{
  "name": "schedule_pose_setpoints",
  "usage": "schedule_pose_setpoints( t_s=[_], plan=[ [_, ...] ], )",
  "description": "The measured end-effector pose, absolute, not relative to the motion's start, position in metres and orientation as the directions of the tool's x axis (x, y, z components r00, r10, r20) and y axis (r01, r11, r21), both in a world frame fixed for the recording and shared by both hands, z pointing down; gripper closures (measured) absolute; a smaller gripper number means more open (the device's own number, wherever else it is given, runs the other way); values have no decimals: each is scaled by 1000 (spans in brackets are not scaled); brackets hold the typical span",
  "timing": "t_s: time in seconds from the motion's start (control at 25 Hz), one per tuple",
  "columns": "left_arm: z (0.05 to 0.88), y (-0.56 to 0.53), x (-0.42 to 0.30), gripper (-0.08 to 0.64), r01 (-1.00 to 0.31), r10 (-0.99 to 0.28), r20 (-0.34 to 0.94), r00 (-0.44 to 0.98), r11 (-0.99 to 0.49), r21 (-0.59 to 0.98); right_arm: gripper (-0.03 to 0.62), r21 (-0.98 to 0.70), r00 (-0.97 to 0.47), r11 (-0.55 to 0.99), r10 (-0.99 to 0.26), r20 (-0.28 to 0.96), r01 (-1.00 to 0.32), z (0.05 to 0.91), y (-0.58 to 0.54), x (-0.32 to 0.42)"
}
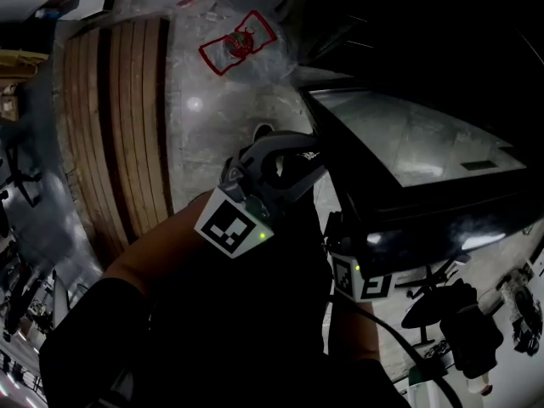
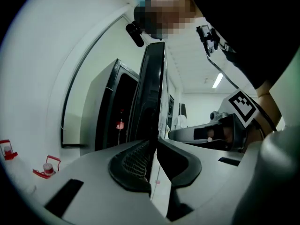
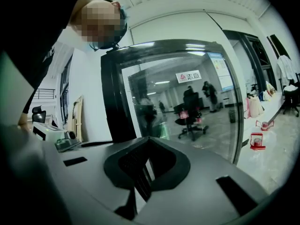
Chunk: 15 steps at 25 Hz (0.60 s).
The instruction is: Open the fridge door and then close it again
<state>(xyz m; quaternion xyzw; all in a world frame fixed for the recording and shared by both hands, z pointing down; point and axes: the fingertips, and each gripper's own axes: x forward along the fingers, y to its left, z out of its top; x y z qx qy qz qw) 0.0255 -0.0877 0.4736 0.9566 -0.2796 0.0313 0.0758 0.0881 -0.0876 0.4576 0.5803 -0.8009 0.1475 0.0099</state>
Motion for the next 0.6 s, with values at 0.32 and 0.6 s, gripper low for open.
schedule_pose_setpoints(
  t_s=[0.32,0.6],
  plan=[
    [470,-55,39,511,-541,-529,126,839,-834,108,577,-190,-267,230,-942,204,-954,447,-48,109],
    [468,-62,37,511,-544,-529,142,836,-834,92,577,-169,-279,251,-944,177,-953,434,-46,105]
  ],
)
